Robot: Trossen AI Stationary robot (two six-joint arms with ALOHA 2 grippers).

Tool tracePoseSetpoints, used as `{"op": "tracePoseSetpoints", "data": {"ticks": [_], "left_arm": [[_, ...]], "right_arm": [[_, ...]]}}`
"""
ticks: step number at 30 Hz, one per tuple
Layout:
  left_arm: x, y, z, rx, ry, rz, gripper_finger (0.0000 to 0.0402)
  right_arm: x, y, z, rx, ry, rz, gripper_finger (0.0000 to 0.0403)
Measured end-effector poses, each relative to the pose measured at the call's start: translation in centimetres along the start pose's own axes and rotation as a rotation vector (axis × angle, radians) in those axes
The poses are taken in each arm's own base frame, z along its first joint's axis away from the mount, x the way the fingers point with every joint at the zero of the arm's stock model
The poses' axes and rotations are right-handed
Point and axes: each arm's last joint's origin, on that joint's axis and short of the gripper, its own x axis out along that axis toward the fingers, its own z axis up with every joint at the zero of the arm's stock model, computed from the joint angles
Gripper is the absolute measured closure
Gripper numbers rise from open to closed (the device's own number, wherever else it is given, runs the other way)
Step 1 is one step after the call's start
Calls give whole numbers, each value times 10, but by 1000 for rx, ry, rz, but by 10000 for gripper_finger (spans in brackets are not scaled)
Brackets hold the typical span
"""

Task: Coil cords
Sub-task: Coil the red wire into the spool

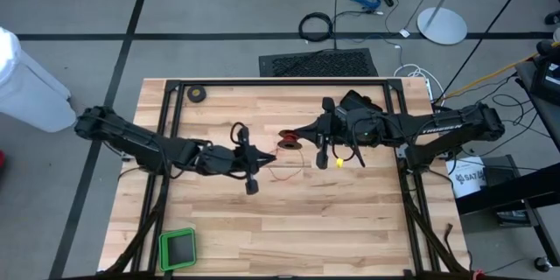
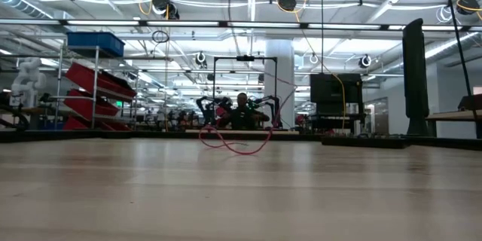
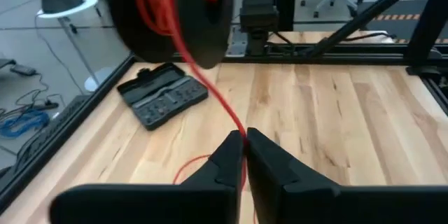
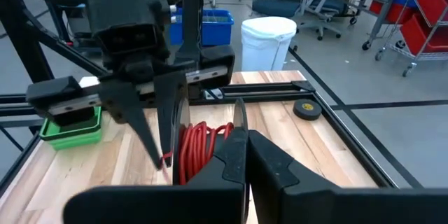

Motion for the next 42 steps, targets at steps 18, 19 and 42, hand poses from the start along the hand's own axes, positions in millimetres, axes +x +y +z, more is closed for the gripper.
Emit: {"op": "tracePoseSetpoints", "data": {"ticks": [18,19,42], "left_arm": [[-38,3,16,-26,-55,-33,317],[-42,3,16,-35,-51,-28,317],[1,-45,-68,-224,-189,121,314]], "right_arm": [[0,0,0,-24,4,-1,403],[0,0,0,-25,4,-1,403],[-3,-1,2,-34,-7,0,403]]}}
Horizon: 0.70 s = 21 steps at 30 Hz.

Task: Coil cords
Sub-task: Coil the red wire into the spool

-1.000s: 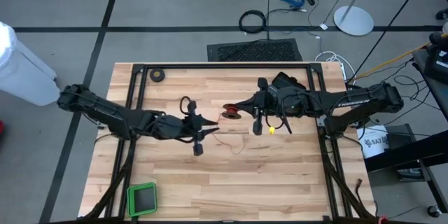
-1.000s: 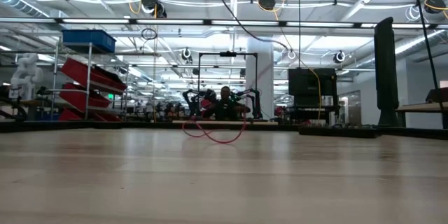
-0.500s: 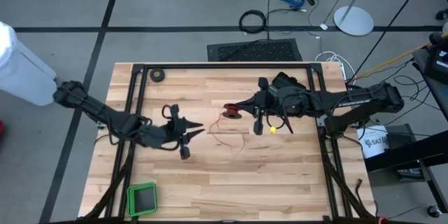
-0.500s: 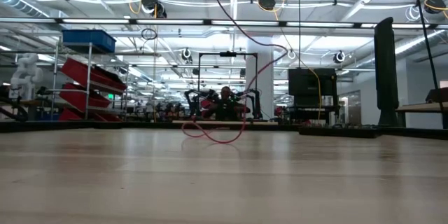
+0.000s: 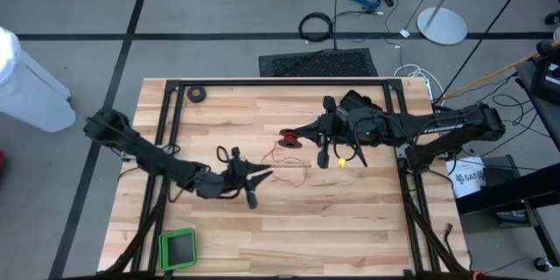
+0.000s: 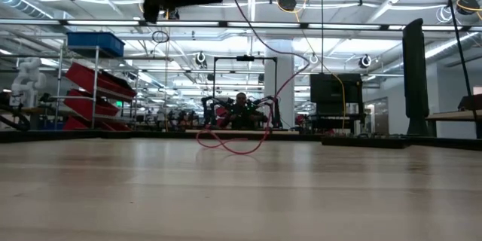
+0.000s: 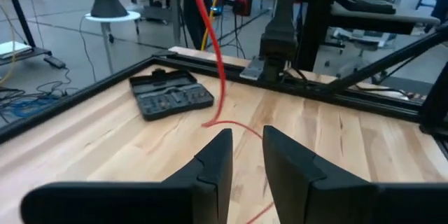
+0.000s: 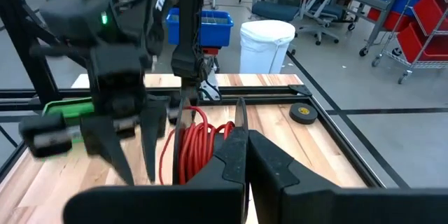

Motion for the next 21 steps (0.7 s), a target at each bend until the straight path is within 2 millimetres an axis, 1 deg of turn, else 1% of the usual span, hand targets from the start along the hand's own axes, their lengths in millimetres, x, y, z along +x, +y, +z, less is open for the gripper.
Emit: {"op": "tracePoseSetpoints", "data": {"ticks": [4,8,10,13,16,21], "left_arm": [[15,-2,-15,-15,-12,12,287],[30,2,-26,-32,-30,43,254],[36,4,-31,-35,-38,56,244],[41,4,-36,-34,-63,58,240],[45,2,-38,-38,-125,66,240],[52,5,-46,-61,-202,165,240]], "right_arm": [[0,0,0,0,0,0,403],[0,0,0,-5,0,0,403],[0,0,0,-7,1,0,403],[0,0,0,-8,1,0,403],[0,0,0,-15,1,0,403],[-2,-1,1,-15,-5,0,403]]}}
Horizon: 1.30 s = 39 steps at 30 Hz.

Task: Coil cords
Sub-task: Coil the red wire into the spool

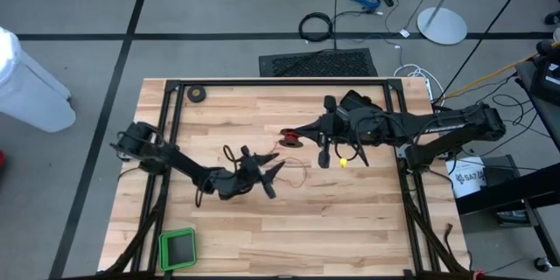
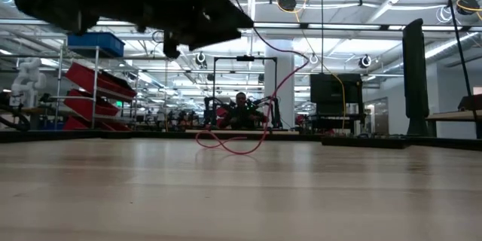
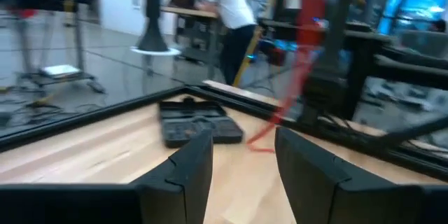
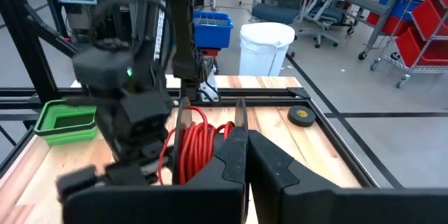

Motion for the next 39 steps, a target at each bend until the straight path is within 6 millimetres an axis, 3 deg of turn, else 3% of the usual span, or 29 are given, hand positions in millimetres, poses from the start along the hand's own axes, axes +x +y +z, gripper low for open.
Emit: {"op": "tracePoseSetpoints", "data": {"ticks": [5,12,27,39], "left_arm": [[6,3,-15,-47,-44,30,240],[10,-2,-15,-22,-150,42,251],[17,-2,-15,8,-150,50,392],[22,5,-19,-9,-126,99,400]], "right_arm": [[-6,-2,3,1,-10,0,403],[-8,-2,3,1,1,1,403],[-8,-2,3,1,1,1,403],[-8,-2,3,4,-7,1,403]]}}
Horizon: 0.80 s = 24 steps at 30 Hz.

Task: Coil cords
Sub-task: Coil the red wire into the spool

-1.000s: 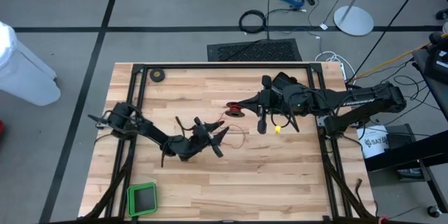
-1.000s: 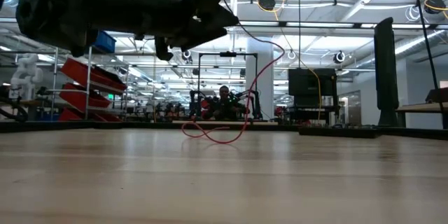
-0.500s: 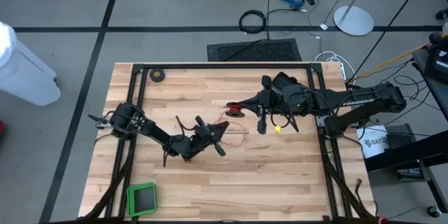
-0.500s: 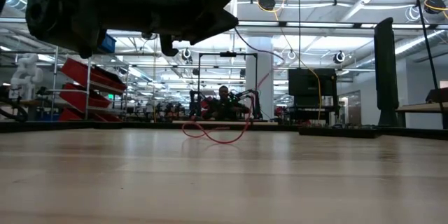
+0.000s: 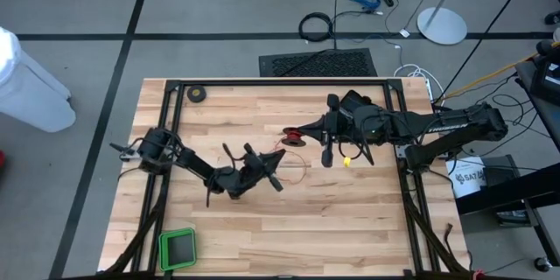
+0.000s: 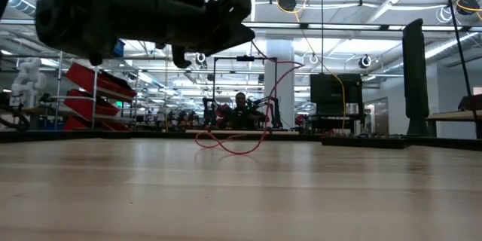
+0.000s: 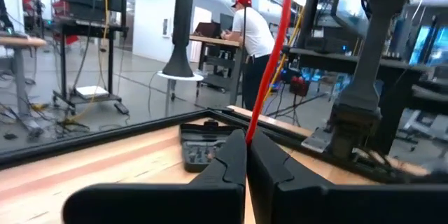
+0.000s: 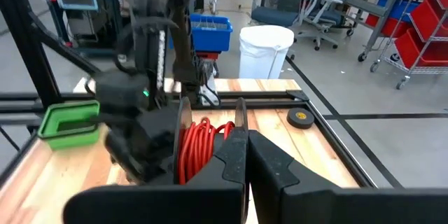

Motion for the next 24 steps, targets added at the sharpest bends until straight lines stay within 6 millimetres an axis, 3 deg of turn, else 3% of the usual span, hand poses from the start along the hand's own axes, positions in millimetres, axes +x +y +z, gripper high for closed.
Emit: {"op": "tracePoseSetpoints", "data": {"ticks": [9,17,24], "left_arm": [[41,14,-2,-159,44,-91,401],[69,-7,17,-172,37,-180,401],[80,-20,27,-164,49,-211,401]], "right_arm": [[0,0,3,58,-30,0,403],[11,-1,-4,67,-4,-127,403],[22,-2,-12,46,34,-281,403]]}}
